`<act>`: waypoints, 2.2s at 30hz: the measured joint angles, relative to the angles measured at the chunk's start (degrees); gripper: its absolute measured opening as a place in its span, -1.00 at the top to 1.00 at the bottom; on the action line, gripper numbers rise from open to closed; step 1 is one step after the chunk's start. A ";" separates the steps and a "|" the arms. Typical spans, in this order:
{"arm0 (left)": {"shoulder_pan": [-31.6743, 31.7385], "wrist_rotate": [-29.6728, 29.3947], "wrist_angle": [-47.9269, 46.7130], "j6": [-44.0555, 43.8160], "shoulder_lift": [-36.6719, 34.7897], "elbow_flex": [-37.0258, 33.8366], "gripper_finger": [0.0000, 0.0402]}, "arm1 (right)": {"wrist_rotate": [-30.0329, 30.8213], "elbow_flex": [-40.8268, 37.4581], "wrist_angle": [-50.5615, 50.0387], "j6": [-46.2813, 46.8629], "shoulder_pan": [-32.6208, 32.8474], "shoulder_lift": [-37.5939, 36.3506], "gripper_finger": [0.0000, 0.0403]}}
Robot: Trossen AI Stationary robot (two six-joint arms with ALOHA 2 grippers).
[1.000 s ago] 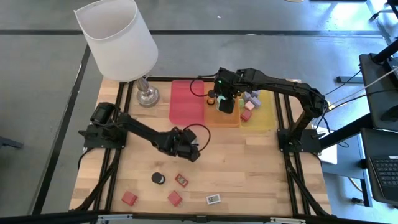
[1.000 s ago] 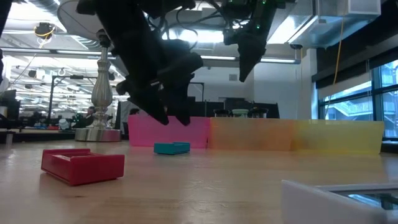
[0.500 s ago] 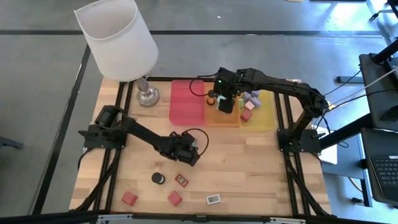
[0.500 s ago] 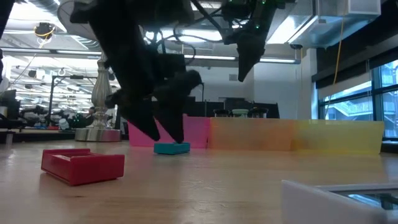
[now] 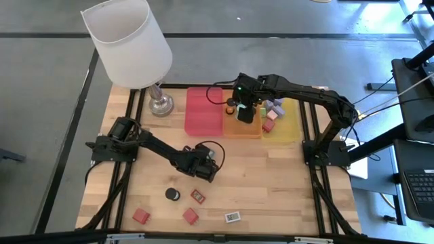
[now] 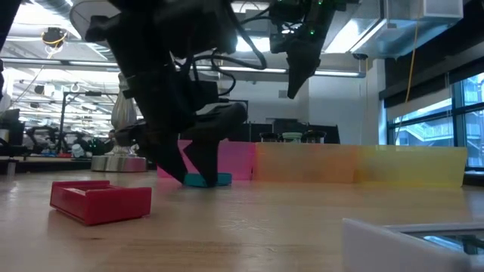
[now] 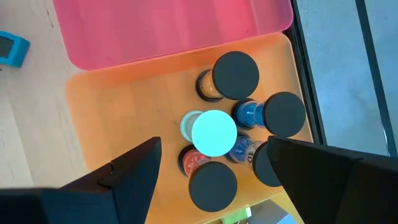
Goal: Pick & Place Office items
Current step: Put the blue digital clock into the pink bin
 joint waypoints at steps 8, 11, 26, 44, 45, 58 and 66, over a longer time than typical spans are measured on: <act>0.29 1.22 0.41 0.99 -3.49 -0.27 0.25 | 0.03 0.00 -0.02 -0.02 0.00 0.00 -0.46; 0.49 0.76 0.59 1.14 -6.95 -0.21 0.25 | 0.03 0.00 -0.02 -0.02 0.00 0.02 -0.46; 9.32 -18.63 0.57 13.98 -20.87 -0.12 0.25 | 0.23 -0.02 -0.02 -0.24 0.01 0.04 -0.46; 31.78 3.31 4.67 12.02 -8.63 -0.05 0.22 | 0.23 -0.02 -0.02 -0.21 0.02 0.04 -0.46; 31.99 3.37 4.46 12.50 -8.11 -0.05 0.22 | 0.23 -0.02 -0.02 -0.27 0.02 0.04 -0.46; 33.46 6.47 3.42 13.37 -4.48 0.01 0.19 | 0.21 -0.02 -0.04 -0.48 0.02 0.04 -0.46; 33.44 8.67 4.25 14.29 -4.91 0.36 0.06 | 0.21 -0.02 -0.04 -0.59 0.02 0.04 -0.46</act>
